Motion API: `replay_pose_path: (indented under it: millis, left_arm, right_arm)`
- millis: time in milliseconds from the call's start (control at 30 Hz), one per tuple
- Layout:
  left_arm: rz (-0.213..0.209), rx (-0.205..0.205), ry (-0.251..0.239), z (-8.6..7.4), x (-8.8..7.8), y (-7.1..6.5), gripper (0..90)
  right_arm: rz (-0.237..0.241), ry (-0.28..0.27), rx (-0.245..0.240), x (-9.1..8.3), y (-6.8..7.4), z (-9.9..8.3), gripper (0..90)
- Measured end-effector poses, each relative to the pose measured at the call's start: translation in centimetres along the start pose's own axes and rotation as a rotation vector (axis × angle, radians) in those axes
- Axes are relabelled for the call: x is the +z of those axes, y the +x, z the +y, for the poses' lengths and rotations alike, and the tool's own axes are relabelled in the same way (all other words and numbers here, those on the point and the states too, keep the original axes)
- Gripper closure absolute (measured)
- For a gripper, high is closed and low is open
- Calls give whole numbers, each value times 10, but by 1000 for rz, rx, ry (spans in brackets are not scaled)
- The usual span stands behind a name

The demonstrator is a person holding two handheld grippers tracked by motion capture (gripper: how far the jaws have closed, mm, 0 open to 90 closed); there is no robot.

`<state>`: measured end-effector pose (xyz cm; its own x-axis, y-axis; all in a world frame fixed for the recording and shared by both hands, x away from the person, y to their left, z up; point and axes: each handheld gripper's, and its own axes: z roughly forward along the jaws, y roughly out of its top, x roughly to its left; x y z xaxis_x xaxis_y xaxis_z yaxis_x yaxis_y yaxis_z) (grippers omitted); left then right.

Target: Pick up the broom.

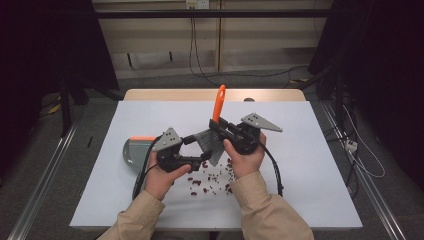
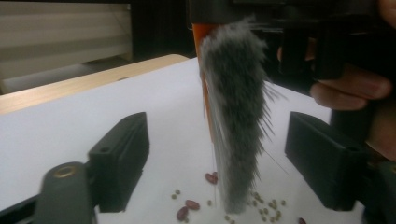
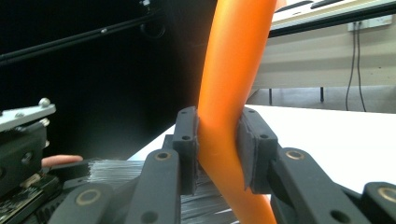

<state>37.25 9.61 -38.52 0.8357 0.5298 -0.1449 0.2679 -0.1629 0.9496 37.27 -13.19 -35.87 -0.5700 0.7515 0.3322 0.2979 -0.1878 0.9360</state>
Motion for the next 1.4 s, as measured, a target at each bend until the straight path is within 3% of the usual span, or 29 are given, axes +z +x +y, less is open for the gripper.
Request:
replay_pose_path:
  millis: [100,133,167,233,300,333,400,467,667,733,800,833,867,1100,1300,1333,1400]
  left_arm:
    - [14,-14,-27,2,-1,3,315]
    - [15,-24,-33,2,-2,4,388]
    - [21,-24,-38,2,-2,5,388]
    - [18,-23,-44,2,-4,7,560]
    - [-19,-22,-48,3,-5,8,672]
    - [-22,-20,-47,3,-6,7,782]
    - [-27,-21,-48,3,-6,7,816]
    - [-30,-20,-43,3,-7,8,826]
    - [-44,-27,-41,4,-12,10,852]
    - [-51,-26,-38,4,-12,10,854]
    - [-55,-21,-29,3,-11,9,855]
    - [-59,-21,-25,3,-11,9,855]
    - [-59,-19,-24,3,-10,8,855]
    - [-59,-20,-21,3,-10,12,855]
    - [-65,-36,-23,3,-12,17,854]
    - [-65,-37,-23,3,-11,17,854]
    - [-68,-37,-19,3,-10,17,854]
  right_arm:
    - [11,8,-3,5,6,-2,712]
    - [19,9,4,7,8,-3,712]
    - [19,9,4,7,8,-3,712]
    - [22,8,8,8,9,-4,711]
    - [28,13,9,9,9,-5,711]
    - [30,13,11,10,9,-5,711]
    - [40,14,30,10,8,-6,710]
    - [45,21,32,10,7,-6,709]
    - [126,40,49,9,-1,-5,690]
    - [174,44,40,8,-5,-5,548]
    - [157,55,16,7,-7,-6,455]
    - [157,55,16,7,-7,-6,455]
    - [166,43,-7,5,-11,-8,373]
    - [166,56,-8,-7,-28,-11,339]
    - [216,51,-36,-19,-40,-13,320]
    - [246,58,-46,-21,-44,-15,319]
    - [247,69,-54,-21,-44,-17,312]
